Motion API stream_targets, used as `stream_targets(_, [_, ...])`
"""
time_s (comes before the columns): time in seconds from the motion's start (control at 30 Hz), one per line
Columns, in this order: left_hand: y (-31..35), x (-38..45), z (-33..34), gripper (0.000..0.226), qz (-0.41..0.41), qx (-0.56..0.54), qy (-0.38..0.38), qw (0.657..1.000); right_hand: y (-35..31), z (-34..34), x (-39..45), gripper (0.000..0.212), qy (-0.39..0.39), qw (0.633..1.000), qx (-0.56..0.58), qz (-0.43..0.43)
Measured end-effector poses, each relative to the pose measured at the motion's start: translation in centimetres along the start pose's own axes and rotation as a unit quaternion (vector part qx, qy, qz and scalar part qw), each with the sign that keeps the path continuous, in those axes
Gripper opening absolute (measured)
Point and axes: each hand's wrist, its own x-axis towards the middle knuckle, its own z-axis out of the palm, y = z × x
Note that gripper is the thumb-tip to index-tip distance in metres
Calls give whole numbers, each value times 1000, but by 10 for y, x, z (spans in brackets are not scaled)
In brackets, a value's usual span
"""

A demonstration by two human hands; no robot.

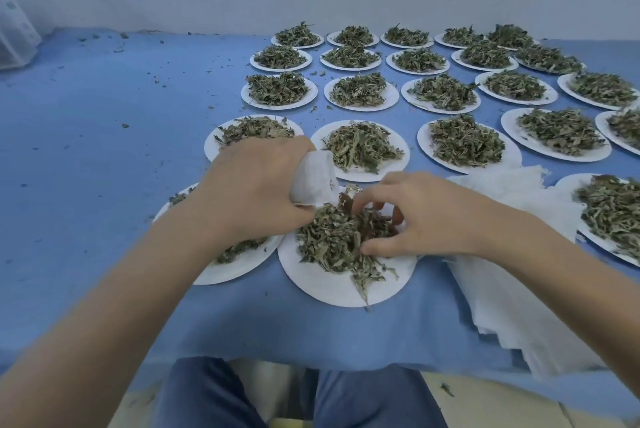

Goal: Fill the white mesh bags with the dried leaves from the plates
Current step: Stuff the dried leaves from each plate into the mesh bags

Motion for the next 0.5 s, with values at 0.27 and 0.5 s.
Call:
stream_targets(0.27, [0,2,5,36,-9,5,-13,1000,6,-2,3,23,77,995,52,-33])
stream_targets(0.5, [-4,5,4,36,4,17,16,1000,3,-38,-5,21,179,953,230,-82])
